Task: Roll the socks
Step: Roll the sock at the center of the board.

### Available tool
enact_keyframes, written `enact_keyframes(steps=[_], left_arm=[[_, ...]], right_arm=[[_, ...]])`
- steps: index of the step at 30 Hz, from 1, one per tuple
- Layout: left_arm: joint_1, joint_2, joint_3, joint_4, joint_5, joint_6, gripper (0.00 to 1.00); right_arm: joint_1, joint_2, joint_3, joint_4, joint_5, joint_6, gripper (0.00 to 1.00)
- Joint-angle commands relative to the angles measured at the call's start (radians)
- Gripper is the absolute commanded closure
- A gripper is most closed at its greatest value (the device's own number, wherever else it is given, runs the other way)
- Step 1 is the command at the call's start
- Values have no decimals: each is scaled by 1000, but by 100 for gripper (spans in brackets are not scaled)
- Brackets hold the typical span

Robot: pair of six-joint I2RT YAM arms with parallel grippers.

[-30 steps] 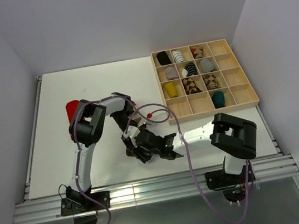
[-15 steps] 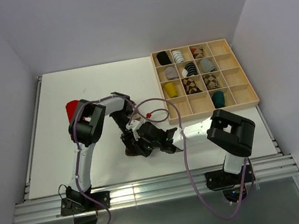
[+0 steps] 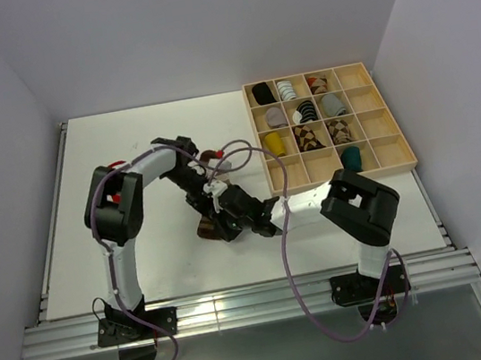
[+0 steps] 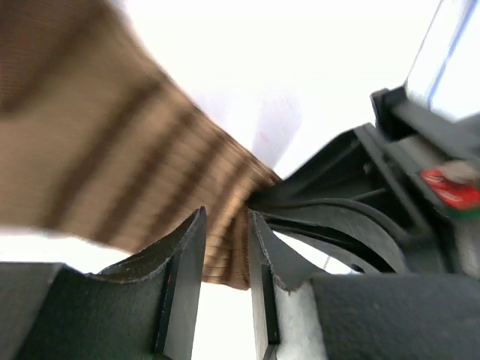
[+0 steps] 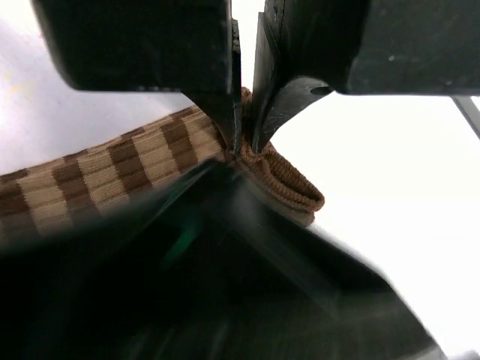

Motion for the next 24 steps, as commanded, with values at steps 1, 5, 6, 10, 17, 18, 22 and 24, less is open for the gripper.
enact_keyframes(steps=[1, 5, 6, 10, 17, 18, 22, 24], left_arm=[[54, -134, -39, 316, 13, -271, 66], [125, -197, -102, 473, -40, -408, 69], [140, -220, -126, 560, -69, -461, 68], [251, -362, -238, 740, -108, -551, 67], [283, -617, -444, 904, -286, -404, 59], [273, -679, -474, 924, -330, -334, 57], [140, -824, -692, 1027, -496, -142, 54], [84, -876, -763, 1084, -568, -58, 52]], right_arm=[[-24, 65, -30, -131, -7, 32, 100], [-47, 88, -8, -170, -58, 34, 100], [-58, 92, -1, -177, -78, 37, 100], [-102, 112, 27, -213, -176, 49, 100], [-203, 220, 198, -429, -377, 46, 100], [-211, 235, 218, -451, -395, 46, 100], [-251, 338, 309, -545, -497, 32, 100], [-282, 364, 338, -572, -566, 37, 100]])
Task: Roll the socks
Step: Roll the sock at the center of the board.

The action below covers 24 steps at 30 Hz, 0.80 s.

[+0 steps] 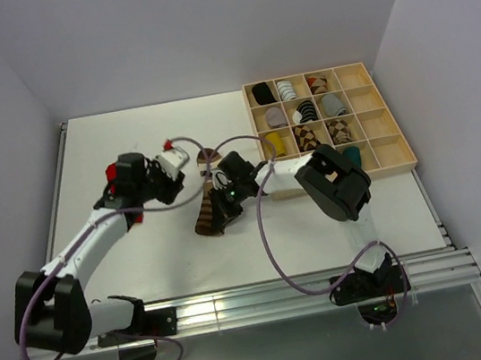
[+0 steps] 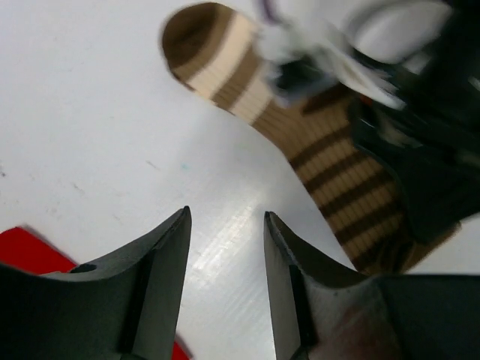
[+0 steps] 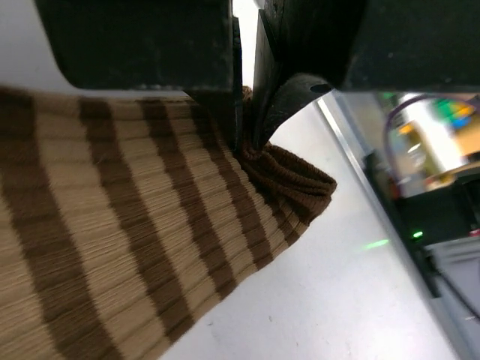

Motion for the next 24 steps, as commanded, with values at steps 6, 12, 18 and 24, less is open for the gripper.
enact_keyframes(steps=[6, 12, 18, 24], left_arm=[[-244, -172, -270, 191, -212, 290, 44], [-394, -242, -387, 230, -247, 353, 41], [-483, -241, -428, 255, -252, 369, 40], [-552, -227, -451, 247, -272, 417, 39]], right_arm=[[-98, 168, 51, -254, -108, -31, 98], [-126, 231, 98, -308, -174, -33, 97], [-143, 259, 140, -363, -192, -31, 96], [-166, 279, 186, -414, -197, -39, 97]])
